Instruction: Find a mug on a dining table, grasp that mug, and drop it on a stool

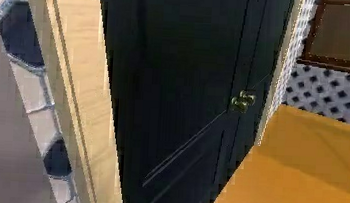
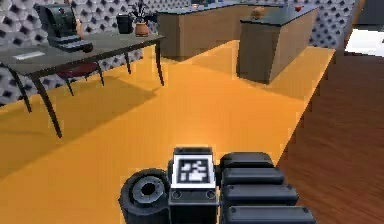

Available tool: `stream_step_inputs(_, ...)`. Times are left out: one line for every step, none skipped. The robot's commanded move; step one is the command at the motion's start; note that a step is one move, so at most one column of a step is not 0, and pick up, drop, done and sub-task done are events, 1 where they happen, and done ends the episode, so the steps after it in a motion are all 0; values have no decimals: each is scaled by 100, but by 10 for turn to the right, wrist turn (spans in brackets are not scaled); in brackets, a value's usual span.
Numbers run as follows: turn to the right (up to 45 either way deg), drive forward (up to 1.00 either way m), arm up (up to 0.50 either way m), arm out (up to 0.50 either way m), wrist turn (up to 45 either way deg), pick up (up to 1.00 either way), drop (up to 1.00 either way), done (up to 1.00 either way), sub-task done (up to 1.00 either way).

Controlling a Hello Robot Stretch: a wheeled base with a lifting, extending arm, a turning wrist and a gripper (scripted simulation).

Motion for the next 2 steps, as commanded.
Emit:
stream_step_inputs(-330,0,0,0,0,0,0,0,0)
stream_step_inputs(0,5,0,0,0,0,0,0,0)
